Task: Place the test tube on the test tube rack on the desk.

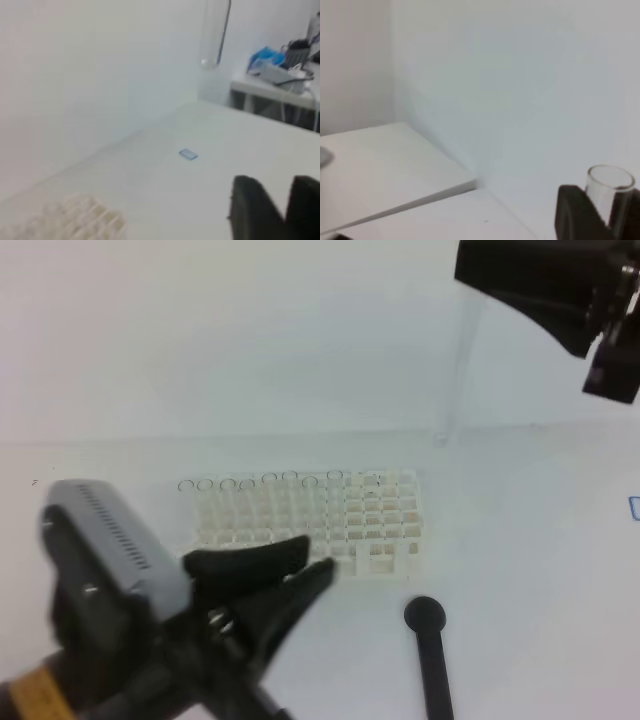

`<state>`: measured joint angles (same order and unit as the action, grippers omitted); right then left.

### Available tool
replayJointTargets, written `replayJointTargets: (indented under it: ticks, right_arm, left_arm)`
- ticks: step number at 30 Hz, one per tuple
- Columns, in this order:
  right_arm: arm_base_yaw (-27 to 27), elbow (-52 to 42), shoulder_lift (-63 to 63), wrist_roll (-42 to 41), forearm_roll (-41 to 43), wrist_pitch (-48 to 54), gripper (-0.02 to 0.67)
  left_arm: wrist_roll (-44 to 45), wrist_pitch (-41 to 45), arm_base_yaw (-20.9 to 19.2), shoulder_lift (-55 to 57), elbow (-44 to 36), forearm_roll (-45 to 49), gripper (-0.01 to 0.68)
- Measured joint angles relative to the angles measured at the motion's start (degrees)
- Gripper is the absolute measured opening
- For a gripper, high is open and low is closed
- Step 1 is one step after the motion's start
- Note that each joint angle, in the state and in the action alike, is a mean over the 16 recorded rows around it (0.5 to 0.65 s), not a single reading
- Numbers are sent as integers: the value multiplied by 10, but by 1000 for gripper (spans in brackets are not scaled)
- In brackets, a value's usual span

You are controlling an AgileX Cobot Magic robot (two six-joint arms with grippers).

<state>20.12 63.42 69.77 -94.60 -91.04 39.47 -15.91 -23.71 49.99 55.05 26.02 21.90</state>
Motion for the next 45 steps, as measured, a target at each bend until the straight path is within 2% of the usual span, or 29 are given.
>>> replayJointTargets:
  ticks: [4,7,13,24,45]
  right_arm:
    - [0,6,0,-10,-2,-30,130]
    - [0,6,0,-17,-4,-45,130]
    - [0,6,0,-25,-6,-52,130]
    - [0,6,0,-26,-9,-46,130]
    - [0,6,0,-38,-9,-87,130]
  left_arm:
    - [6,114,0,-87,-2,1,52]
    - [8,181,0,-148,-8,2,9]
    - [10,256,0,-251,-36,4,0]
    - [10,263,0,-347,-101,6,0]
    - [10,268,0,-356,-110,6,0]
